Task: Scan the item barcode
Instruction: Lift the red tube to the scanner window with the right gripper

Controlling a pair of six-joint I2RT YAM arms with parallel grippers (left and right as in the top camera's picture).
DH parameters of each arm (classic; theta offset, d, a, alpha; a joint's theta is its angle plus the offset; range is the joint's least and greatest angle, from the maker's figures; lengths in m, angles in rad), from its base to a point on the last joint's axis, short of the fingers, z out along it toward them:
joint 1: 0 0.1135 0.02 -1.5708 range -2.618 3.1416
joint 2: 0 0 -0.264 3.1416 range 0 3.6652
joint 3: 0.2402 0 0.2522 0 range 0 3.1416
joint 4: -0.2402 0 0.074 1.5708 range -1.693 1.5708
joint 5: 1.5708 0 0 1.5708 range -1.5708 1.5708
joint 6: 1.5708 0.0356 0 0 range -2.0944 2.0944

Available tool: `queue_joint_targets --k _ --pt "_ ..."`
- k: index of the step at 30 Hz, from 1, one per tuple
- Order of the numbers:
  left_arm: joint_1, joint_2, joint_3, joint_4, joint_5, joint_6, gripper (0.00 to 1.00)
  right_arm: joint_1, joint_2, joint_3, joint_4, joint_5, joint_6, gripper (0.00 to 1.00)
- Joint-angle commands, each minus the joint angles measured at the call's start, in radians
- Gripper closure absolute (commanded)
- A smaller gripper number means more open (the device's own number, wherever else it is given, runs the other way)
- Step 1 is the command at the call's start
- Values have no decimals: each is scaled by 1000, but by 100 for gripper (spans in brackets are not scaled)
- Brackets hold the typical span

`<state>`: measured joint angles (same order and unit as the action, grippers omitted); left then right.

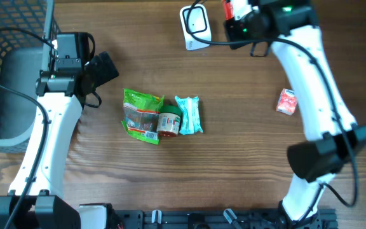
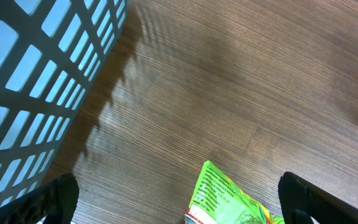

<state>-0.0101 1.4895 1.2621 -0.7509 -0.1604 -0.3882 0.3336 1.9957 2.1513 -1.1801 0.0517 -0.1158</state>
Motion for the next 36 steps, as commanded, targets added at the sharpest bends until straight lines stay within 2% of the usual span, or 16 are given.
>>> queue_joint_targets --k 1,6,9,13,17,29,33,34,36 --pt "1 1 5 2 -9 -13 0 96 106 19 104 424 -130 96" --pt "1 1 5 2 -9 -13 0 177 280 15 375 806 -357 96" --pt "1 1 5 2 -9 -13 0 190 369 15 487 938 -487 96" --pt "1 1 5 2 -9 -13 0 191 455 15 517 933 -537 96" --pt "1 1 5 2 -9 -13 0 199 468 -12 501 836 -562 96" --pt "1 1 5 2 -9 -13 0 200 467 -32 478 839 -554 96" --pt "1 1 5 2 -9 -13 0 211 330 -31 359 802 -397 96" --pt "1 1 5 2 -9 -13 0 207 276 -31 296 745 -340 96" --pt "1 1 5 2 -9 -13 0 169 130 -31 92 456 -135 96"
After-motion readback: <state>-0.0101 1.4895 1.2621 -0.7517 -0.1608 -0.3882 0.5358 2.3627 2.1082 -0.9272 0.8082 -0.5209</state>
